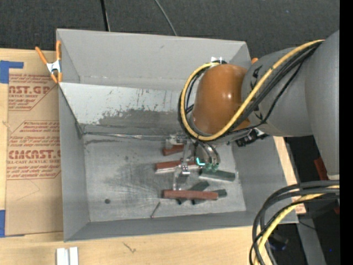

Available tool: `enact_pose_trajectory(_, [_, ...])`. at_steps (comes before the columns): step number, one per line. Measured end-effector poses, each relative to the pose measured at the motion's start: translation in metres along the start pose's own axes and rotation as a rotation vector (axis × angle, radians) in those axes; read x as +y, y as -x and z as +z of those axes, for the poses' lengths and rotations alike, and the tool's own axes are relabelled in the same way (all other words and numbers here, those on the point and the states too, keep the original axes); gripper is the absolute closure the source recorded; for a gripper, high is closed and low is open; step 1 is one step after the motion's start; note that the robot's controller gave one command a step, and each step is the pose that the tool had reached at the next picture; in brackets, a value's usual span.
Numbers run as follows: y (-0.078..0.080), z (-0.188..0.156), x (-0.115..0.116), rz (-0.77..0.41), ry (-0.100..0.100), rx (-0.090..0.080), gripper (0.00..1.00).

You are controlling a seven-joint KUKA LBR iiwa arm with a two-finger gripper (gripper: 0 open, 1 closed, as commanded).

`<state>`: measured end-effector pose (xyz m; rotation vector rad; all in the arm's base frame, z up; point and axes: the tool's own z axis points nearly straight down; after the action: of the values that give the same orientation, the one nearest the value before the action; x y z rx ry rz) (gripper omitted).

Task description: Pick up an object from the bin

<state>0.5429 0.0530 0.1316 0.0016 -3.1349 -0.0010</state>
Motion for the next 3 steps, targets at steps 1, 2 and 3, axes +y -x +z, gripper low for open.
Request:
enact_pose_trajectory(1, [0.002, -0.004, 0.000, 0.000, 0.001, -0.007, 0.00])
enact_pose_trajectory(2, [0.024, 0.054, -0.033, -0.023, 0.001, -0.021, 1.00])
enact_pose_trajectory(3, [0.024, 0.055, -0.033, -0.023, 0.002, -0.021, 1.00])
